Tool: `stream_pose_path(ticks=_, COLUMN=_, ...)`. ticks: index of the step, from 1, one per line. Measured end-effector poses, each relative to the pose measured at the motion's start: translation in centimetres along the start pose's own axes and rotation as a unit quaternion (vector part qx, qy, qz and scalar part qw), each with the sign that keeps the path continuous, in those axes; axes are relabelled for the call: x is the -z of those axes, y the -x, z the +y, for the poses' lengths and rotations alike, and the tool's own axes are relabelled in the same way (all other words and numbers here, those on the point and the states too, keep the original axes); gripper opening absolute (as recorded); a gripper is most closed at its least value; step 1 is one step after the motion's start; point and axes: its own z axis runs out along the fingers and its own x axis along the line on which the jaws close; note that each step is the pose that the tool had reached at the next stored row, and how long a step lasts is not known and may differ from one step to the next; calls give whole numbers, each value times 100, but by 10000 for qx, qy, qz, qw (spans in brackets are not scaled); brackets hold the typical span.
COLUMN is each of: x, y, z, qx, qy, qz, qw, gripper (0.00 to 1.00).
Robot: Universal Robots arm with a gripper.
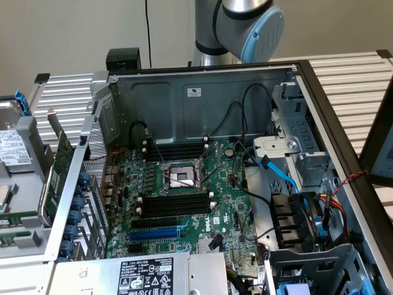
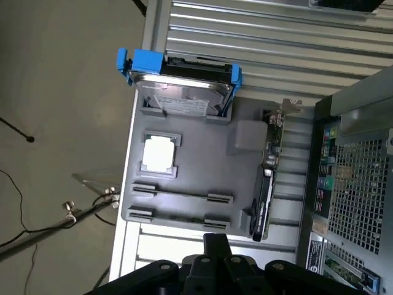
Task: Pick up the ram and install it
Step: 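Pick up the ram and move it above insertion slot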
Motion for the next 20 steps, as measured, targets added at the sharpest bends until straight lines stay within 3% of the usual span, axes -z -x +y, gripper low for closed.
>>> stream_pose_path(ticks=5, x=-1, y=0, z=0, qx=448, qy=8, qz=29, qw=9990, gripper=11)
stream_pose_path(ticks=10, x=-3, y=0, z=0, qx=901, qy=15, qz=57, qw=9959, gripper=11)
stream_pose_path(ticks=15, x=-5, y=0, z=0, qx=1357, qy=23, qz=87, qw=9907, gripper=11)
stream_pose_path(ticks=20, x=-8, y=0, z=-1, qx=1806, qy=31, qz=115, qw=9835, gripper=11)
